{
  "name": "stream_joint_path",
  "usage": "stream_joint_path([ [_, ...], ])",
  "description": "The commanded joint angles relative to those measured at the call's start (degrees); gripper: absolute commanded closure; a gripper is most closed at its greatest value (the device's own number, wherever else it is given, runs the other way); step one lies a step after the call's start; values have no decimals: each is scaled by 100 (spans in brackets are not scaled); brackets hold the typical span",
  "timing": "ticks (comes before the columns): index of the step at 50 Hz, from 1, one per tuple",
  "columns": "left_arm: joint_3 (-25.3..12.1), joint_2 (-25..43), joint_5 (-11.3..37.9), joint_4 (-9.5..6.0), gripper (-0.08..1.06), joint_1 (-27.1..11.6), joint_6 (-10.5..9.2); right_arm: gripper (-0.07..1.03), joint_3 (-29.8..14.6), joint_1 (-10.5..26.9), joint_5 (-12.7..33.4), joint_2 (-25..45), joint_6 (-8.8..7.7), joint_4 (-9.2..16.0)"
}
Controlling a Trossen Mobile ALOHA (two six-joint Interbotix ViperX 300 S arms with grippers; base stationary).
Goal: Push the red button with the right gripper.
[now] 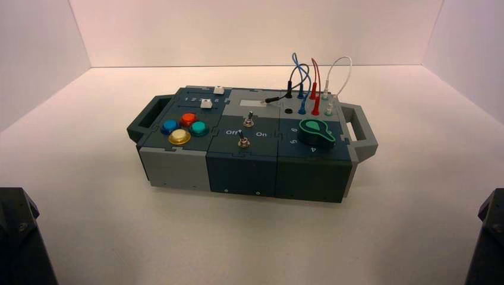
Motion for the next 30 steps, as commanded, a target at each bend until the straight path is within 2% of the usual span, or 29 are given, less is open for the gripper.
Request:
stream_joint_path([
  [1,-70,-26,-62,18,101,44,0,99,-167,-18,-70,18,-9,0],
  [16,-70,-18,-62,9,101,44,0,99,-158,0,-18,18,-9,18],
  [21,-70,53,-26,9,101,44,0,99,-167,97,35,44,18,62],
  [30,-149,299,141,9,101,35,-9,99,-272,492,264,167,18,105],
])
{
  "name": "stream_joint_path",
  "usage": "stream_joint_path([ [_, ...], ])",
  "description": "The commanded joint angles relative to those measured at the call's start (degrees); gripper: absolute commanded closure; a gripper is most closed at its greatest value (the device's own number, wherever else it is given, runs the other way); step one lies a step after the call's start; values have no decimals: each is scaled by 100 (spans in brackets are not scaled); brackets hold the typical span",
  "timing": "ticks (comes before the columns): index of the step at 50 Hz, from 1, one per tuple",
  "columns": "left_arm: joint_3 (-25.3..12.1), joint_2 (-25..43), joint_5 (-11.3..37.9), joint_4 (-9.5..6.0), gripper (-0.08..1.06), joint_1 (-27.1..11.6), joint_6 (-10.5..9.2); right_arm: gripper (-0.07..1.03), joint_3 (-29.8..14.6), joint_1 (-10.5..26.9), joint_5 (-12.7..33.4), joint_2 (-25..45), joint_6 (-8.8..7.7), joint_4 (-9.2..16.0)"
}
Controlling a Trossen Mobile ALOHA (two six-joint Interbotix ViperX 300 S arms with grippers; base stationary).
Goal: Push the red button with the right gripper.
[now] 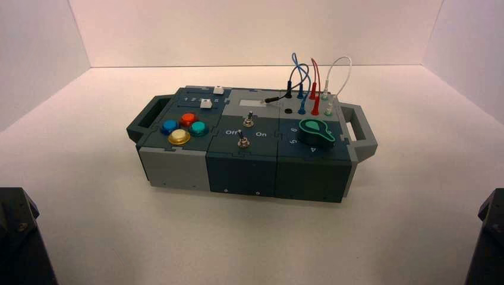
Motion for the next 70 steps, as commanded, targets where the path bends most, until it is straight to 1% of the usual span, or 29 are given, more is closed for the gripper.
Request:
stream_joint_path([
  [1,-158,220,132,9,101,26,-9,99,-281,387,132,149,9,35],
  [4,-237,422,325,9,101,18,-9,99,-439,809,396,343,9,44],
  [8,-299,545,466,9,101,18,-9,99,-510,1020,475,457,18,62],
  [16,-448,932,932,9,101,-62,-9,99,-677,1547,650,809,18,176],
  [19,-501,1046,1107,9,101,-149,-9,99,-747,1723,729,932,18,193],
  [25,-703,1336,1644,9,101,-369,-9,99,-1037,2083,1002,1301,18,220],
  [27,-738,1406,1758,9,101,-378,-9,99,-1107,2153,1063,1397,26,246],
  [31,-817,1547,2145,9,101,-387,-9,99,-1292,2338,1204,1617,26,352],
  [35,-853,1617,2382,18,101,-387,-9,99,-1415,2487,1292,1819,26,439],
  [41,-844,1608,2549,18,101,-387,0,99,-1582,2672,1345,2136,26,527],
  [43,-826,1556,2707,9,101,-387,0,99,-1705,2804,1389,2417,26,633],
  [48,-782,1512,2988,9,101,-387,-9,99,-1907,2988,1477,2856,18,721],
  [54,-756,1485,3120,9,101,-387,-9,99,-2004,3094,1521,3050,18,756],
  [56,-721,1450,3226,18,101,-378,0,99,-2092,3208,1556,3261,26,791],
  [58,-642,1389,3340,26,101,-378,9,99,-2294,3410,1582,3691,26,853],
  [59,-598,1362,3366,26,101,-378,9,99,-2435,3480,1608,3964,18,923],
  [63,-571,1336,3463,26,101,-387,9,98,-2681,3542,1679,4377,0,1020],
  [70,-545,1274,3595,35,101,-378,18,98,-3067,3727,1854,4966,0,1055],
])
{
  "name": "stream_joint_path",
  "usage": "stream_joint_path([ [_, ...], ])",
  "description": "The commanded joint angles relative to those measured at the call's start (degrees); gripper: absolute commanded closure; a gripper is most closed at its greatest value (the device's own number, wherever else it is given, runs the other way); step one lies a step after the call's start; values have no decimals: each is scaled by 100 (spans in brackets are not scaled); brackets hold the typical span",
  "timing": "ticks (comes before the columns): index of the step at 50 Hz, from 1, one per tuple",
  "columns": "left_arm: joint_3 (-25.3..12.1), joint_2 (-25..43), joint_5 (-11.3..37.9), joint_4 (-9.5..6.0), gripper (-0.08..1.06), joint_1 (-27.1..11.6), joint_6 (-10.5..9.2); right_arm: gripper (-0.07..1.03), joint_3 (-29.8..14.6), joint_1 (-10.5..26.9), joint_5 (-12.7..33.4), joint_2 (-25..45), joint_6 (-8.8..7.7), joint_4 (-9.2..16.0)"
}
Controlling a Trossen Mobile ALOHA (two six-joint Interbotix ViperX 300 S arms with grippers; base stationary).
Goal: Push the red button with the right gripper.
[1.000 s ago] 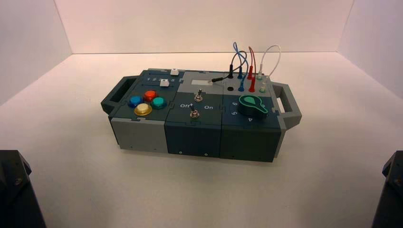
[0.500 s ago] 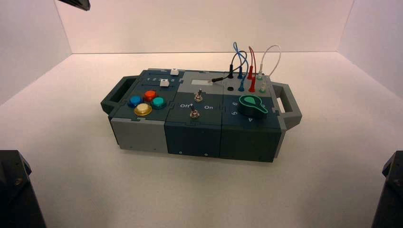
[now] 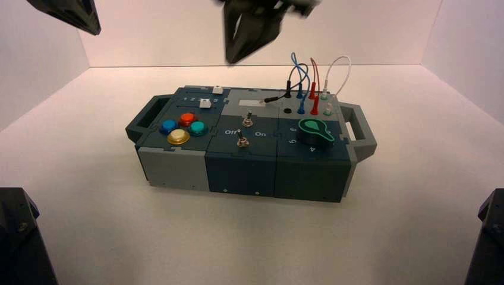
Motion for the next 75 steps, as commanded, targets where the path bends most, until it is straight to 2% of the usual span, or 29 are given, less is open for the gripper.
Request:
stream_joint_path([
  [1,-44,-88,62,18,101,9,26,98,-483,167,97,352,0,62],
  [18,18,-220,70,35,101,9,26,98,-1283,325,404,1310,0,229],
  [32,-9,-211,62,26,101,9,26,98,-1608,369,466,1828,0,334],
  [59,-9,-176,53,26,101,9,26,98,-1881,369,554,2364,-9,334],
  [75,-18,-167,53,18,101,9,26,98,-1872,308,589,2259,-9,290],
])
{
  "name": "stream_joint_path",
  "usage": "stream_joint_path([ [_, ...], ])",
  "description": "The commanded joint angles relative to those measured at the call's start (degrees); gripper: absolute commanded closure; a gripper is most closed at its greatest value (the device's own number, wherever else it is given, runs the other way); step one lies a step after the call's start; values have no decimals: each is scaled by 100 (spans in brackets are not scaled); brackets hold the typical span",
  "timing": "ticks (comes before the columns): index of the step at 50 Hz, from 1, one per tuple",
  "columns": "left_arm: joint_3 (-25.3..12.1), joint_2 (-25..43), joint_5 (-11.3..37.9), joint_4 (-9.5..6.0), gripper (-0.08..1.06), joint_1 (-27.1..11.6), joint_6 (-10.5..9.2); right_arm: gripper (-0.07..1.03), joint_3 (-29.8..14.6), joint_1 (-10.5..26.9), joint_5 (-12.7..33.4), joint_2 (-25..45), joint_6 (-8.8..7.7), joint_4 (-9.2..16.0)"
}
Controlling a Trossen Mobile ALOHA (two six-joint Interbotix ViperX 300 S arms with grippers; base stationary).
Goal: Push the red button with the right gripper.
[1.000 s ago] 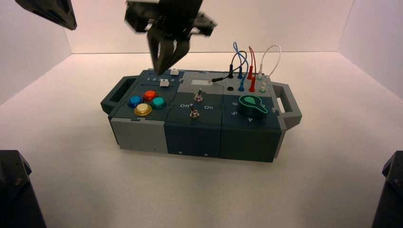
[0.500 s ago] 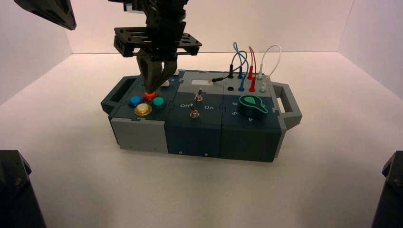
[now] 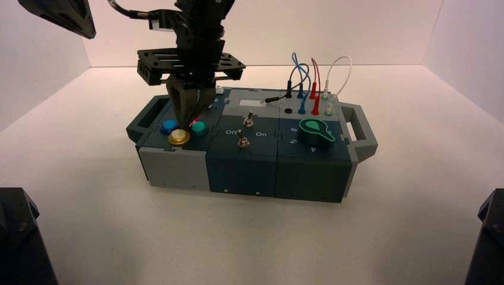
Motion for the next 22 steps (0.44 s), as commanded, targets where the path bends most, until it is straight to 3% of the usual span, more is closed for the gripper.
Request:
stream_joint_path([
  [1,-105,-35,-26,0,101,0,18,99,-105,-97,0,-264,0,-62],
  [22,-105,-105,-18,-18,101,0,18,99,-62,-360,290,-1002,18,-105],
])
